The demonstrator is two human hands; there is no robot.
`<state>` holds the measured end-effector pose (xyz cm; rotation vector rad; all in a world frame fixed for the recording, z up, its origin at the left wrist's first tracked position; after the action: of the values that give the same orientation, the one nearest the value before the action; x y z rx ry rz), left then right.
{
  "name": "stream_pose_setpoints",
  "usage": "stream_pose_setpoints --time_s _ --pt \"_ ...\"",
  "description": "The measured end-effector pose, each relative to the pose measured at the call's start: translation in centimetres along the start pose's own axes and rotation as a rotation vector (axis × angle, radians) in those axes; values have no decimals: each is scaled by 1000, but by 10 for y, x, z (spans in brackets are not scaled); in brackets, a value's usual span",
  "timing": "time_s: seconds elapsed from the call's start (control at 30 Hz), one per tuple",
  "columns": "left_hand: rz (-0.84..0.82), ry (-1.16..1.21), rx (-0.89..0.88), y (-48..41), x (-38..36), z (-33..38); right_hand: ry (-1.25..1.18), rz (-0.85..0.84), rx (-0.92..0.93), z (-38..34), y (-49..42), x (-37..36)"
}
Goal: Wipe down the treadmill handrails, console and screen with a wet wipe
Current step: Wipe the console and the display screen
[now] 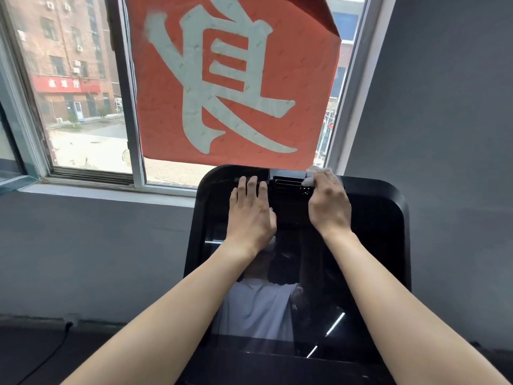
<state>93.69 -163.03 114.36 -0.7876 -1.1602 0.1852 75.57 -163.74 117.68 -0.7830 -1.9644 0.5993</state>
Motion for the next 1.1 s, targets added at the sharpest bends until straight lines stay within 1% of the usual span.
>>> stream_pose_setpoints --time_s 0.07,0.1,0.2,0.27,0.33,0.43,0.53,0.6,0.67,0.73,0.8,0.93,1.0,1.1 --pt "2 -6 -26 0 -3 7 -14 14 -61 0 1 0" --pt "11 -7 -33 0 -4 10 -8 5 -56 -5 2 0" --pt "17 -5 -66 -1 -6 20 40 -58 94 -18 7 0" --pt "-3 -38 -118 -2 -7 27 79 -75 148 -13 4 3" --pt "-22 -69 -149 -4 -8 35 95 -34 115 5 -3 9" --pt "-18 -78 -148 -4 -12 41 89 21 -31 35 -11 15" --pt "7 -75 -134 -4 -14 43 0 16 -91 35 -9 17" --pt "16 -65 -125 -5 -14 46 -34 -16 -13 23 -6 16" --pt "30 -58 -109 -8 -15 50 15 -95 115 15 -4 15" --pt "42 -61 -100 -12 -15 55 81 -146 161 19 -8 17" --pt "24 -81 -114 -16 -18 63 101 -141 129 34 -12 23" --pt "-18 -84 -110 -20 -26 77 72 -109 -66 70 -20 39" --pt "-20 -85 -116 -22 -28 83 62 -110 -86 73 -19 38" --pt "-26 -84 -141 -25 -30 91 23 -110 -47 66 -16 33"
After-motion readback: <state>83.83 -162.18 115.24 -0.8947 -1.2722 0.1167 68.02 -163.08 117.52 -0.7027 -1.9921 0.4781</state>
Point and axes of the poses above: each hand's wrist, its own y-axis away from the middle knuckle, its own x-axis out of the back of the hand, z = x × y, the point moved 4 cm from there along -y, towards the middle knuckle, and after that the axes turned 8 degrees about -x, right-handed, at the moved point
